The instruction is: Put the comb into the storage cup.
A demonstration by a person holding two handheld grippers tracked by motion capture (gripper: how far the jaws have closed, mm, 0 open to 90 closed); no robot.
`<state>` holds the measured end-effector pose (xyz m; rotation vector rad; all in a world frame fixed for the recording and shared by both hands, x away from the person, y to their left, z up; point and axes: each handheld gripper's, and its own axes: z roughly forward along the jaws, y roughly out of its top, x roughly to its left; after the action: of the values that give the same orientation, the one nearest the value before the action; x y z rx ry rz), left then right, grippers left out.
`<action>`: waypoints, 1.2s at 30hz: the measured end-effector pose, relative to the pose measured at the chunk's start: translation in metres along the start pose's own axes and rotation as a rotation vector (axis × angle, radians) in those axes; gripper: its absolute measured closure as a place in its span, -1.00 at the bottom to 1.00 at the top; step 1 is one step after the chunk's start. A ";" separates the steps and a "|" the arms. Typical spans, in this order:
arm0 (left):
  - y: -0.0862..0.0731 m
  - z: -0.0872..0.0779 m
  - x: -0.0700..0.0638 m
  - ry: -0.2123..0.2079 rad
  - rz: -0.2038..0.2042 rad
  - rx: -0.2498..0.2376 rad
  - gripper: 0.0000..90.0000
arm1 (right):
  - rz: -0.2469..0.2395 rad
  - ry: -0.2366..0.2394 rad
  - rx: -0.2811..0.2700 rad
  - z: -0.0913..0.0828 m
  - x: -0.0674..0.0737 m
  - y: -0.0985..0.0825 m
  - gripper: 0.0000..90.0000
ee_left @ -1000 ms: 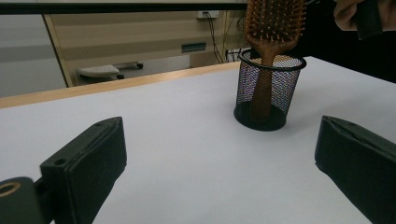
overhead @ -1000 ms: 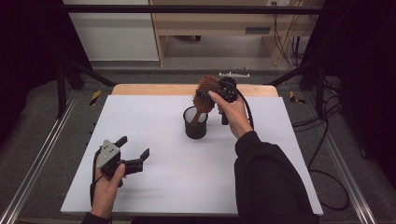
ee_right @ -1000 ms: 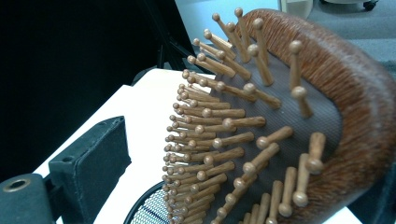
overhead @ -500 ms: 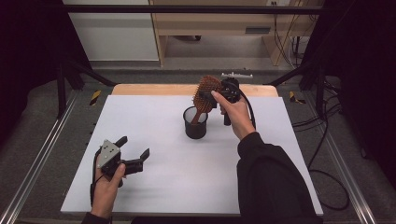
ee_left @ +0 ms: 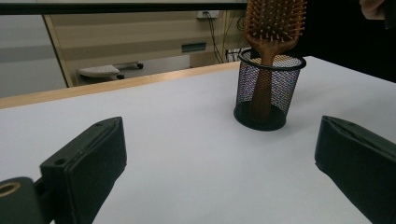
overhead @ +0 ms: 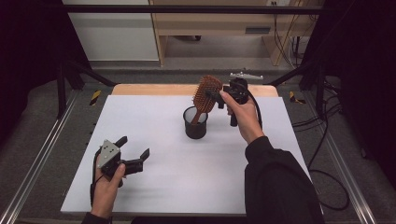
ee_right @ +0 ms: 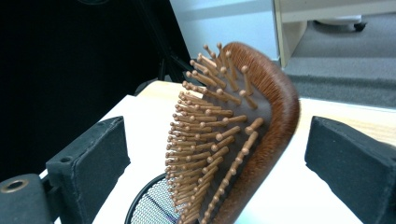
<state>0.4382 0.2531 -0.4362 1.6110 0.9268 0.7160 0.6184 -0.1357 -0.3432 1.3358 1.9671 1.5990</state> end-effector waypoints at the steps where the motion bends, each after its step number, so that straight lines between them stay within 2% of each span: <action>1: 0.000 0.000 0.000 0.000 0.000 0.000 -0.95 | 0.000 0.000 0.000 0.000 0.000 0.000 -0.86; 5: 0.000 0.000 0.000 0.000 0.001 0.001 -0.95 | -0.008 0.007 -0.036 -0.014 0.001 0.001 -0.86; 11: 0.000 0.000 -0.001 0.001 0.002 0.001 -0.95 | -0.013 0.003 -0.067 -0.025 0.000 0.002 -0.86; 14: 0.000 0.000 0.000 0.001 0.000 0.000 -0.95 | -0.041 -0.017 -0.089 -0.033 -0.001 0.002 -0.85; 17: 0.000 0.000 0.000 0.001 0.000 -0.001 -0.95 | -0.038 -0.015 -0.107 -0.038 -0.002 0.002 -0.85; 19: 0.000 0.000 0.000 0.000 0.002 -0.001 -0.95 | -0.057 -0.026 -0.127 -0.046 -0.003 0.001 -0.84; 26: 0.000 0.000 0.000 0.003 0.002 0.000 -0.95 | -0.066 -0.045 -0.149 -0.062 -0.008 -0.002 -0.81; 36: 0.000 -0.003 0.004 0.010 -0.005 -0.005 -0.95 | -0.091 -0.084 -0.190 -0.091 -0.016 -0.014 -0.88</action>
<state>0.4378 0.2576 -0.4357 1.6015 0.9359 0.7227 0.5564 -0.2044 -0.3283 1.2023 1.7524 1.6144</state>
